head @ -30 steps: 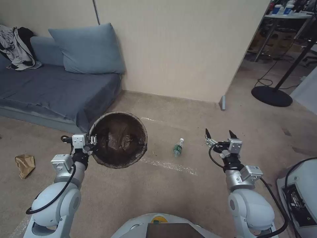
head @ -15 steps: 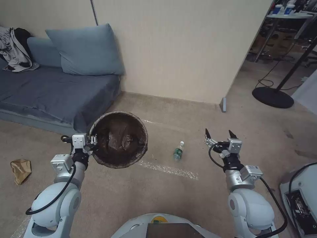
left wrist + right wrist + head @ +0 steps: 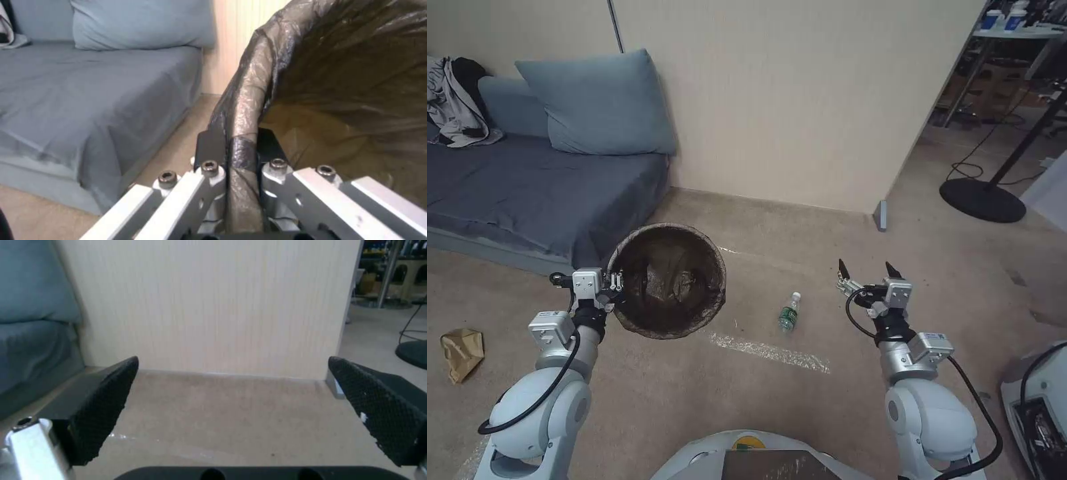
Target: Pick up the trash bin, then pick up the garbage from the floor and place it into the trash bin.
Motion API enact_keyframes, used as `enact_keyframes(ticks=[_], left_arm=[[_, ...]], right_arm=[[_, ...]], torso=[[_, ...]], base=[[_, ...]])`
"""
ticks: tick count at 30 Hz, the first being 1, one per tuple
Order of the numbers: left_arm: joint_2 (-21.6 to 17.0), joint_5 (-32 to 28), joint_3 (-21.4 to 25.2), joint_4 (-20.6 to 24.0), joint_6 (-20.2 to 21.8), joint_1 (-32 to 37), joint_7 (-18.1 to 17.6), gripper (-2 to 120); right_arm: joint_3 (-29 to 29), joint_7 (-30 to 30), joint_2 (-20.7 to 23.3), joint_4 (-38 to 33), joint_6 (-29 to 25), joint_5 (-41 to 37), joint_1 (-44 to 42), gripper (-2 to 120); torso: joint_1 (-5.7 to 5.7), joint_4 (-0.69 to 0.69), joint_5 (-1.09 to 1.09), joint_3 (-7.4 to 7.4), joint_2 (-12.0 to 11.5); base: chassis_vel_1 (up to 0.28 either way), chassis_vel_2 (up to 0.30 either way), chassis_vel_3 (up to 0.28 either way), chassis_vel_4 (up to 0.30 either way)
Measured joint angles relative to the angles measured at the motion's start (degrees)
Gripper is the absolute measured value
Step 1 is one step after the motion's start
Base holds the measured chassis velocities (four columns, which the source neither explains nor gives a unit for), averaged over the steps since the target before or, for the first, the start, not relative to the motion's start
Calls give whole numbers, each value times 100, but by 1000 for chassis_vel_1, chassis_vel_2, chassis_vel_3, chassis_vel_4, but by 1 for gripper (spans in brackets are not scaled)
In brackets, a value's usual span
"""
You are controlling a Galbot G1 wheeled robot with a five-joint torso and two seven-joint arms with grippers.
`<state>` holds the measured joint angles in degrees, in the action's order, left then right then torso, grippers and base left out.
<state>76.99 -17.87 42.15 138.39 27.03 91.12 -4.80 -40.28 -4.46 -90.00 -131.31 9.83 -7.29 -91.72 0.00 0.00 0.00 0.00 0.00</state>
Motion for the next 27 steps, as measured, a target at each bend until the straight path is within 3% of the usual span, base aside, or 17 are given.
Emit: enact_keyframes(ticks=[27], left_arm=[[-18,7,15,-68,1,-24,68,3]], right_arm=[[16,3,-22,12,1,0,11,100]], torso=[[0,1,0,0,0]], base=[[-84,79,82,-89]])
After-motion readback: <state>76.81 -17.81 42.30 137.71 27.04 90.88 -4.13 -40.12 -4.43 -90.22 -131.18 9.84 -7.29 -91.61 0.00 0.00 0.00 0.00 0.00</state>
